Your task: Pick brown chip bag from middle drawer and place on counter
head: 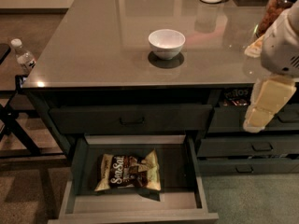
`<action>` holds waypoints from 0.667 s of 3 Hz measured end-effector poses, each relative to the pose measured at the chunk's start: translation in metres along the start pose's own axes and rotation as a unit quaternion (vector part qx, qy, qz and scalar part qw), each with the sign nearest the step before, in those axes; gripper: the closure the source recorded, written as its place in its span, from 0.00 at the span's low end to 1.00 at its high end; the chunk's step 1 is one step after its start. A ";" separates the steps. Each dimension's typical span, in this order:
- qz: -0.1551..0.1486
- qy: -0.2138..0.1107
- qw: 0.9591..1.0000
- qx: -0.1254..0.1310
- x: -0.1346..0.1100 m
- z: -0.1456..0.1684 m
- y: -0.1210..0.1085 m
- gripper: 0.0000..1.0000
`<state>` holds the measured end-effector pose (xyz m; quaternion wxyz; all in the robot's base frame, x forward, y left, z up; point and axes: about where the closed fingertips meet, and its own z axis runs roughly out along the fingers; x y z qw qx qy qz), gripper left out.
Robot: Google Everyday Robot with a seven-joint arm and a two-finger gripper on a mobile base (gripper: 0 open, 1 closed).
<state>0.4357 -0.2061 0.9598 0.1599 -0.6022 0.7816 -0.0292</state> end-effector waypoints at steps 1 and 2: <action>0.004 -0.016 1.000 -0.020 -0.023 0.045 0.020 0.00; 0.016 -0.035 0.998 -0.056 -0.051 0.102 0.043 0.00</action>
Offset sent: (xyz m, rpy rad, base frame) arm 0.0081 0.1289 -0.1634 0.1897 0.1935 0.0067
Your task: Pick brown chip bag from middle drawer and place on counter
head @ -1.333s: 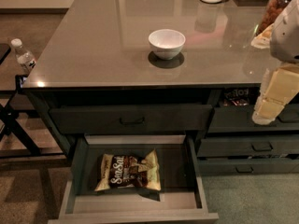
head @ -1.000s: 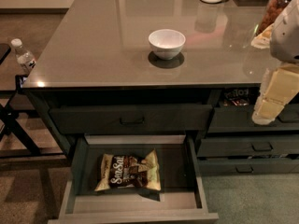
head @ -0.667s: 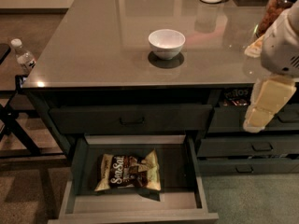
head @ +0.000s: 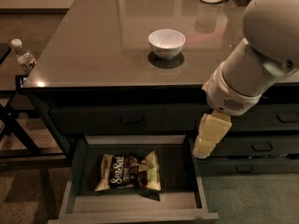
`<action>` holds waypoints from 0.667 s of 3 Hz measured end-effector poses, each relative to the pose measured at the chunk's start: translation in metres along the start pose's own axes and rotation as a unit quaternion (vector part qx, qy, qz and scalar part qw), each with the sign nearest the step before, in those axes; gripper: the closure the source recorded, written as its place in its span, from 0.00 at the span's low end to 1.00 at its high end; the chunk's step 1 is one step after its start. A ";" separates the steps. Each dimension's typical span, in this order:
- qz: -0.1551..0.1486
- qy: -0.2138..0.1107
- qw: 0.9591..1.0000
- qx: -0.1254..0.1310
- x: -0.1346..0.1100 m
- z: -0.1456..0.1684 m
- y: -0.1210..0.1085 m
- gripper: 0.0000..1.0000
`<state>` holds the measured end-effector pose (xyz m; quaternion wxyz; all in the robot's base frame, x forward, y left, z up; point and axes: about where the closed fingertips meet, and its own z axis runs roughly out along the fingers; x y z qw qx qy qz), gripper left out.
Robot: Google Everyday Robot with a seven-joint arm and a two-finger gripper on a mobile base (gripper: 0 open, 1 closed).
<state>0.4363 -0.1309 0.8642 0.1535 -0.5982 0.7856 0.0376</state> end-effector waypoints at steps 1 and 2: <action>0.000 0.000 1.000 0.000 0.000 0.000 0.000 0.00; 0.012 -0.018 1.000 -0.018 -0.004 0.033 0.011 0.00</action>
Offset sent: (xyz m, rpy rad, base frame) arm -0.0077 0.0434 -0.0960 0.1444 0.0961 -0.0244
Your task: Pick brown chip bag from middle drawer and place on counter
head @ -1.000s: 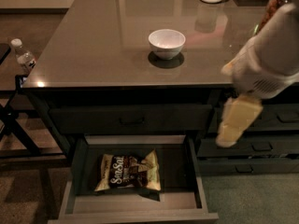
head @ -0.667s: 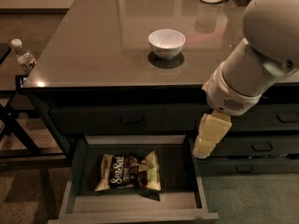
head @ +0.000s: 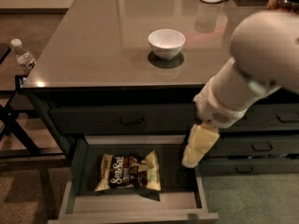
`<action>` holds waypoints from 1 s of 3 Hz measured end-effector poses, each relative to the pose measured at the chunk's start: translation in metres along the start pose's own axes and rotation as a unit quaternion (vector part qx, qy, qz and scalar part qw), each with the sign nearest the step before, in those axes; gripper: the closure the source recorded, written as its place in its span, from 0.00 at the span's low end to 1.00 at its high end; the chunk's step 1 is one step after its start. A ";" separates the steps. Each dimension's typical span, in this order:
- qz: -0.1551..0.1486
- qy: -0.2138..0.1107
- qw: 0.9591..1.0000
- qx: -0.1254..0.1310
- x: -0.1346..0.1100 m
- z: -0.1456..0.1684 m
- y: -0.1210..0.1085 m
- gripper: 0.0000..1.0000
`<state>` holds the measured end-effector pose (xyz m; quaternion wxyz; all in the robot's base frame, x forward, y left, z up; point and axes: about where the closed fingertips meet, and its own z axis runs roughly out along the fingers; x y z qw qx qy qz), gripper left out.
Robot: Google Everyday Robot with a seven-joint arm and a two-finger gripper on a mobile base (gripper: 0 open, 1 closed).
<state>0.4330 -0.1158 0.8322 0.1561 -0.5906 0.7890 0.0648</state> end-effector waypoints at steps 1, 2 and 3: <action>0.026 -0.012 0.999 -0.040 -0.011 0.073 0.011 0.00; 0.064 -0.024 0.995 -0.070 -0.020 0.133 0.016 0.00; 0.064 -0.024 0.995 -0.070 -0.020 0.133 0.016 0.00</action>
Offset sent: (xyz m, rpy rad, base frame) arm 0.0207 0.0919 -0.1772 0.1556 0.2317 -0.1146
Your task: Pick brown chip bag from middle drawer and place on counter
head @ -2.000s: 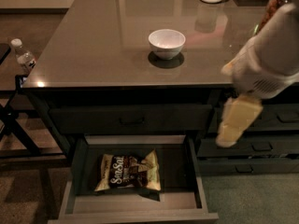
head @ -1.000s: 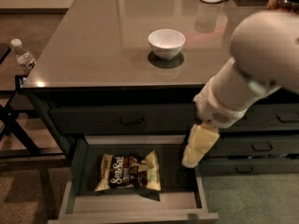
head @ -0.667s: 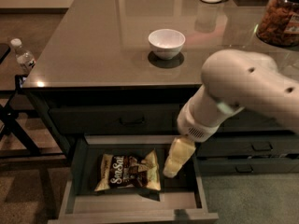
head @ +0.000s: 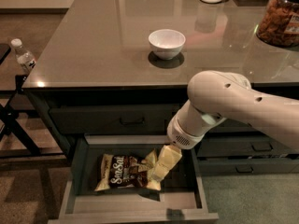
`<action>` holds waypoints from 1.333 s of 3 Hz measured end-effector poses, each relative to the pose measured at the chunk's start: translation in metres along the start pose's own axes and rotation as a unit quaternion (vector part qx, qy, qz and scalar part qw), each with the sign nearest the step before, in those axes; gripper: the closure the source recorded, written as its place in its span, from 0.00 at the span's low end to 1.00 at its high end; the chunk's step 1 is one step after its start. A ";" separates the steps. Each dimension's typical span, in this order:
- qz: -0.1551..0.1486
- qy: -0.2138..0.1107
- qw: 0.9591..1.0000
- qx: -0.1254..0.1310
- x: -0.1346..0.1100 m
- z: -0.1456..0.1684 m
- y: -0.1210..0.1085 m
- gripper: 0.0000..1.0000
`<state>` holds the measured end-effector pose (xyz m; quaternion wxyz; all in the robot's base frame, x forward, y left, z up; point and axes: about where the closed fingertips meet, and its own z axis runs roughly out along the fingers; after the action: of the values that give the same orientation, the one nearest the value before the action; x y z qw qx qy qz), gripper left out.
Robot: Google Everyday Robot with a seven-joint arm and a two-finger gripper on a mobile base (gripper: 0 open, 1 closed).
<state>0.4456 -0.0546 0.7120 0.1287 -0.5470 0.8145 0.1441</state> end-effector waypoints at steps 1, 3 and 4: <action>0.005 -0.016 1.000 -0.018 0.000 0.029 0.005 0.00; 0.044 -0.082 0.992 -0.089 -0.016 0.141 0.017 0.00; 0.044 -0.083 0.992 -0.089 -0.016 0.141 0.017 0.00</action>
Offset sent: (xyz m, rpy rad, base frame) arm -0.0011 0.0858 -0.1376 0.2764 0.1464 -0.0270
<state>0.4433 0.0180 0.5889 0.1398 -0.5062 0.8083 0.2663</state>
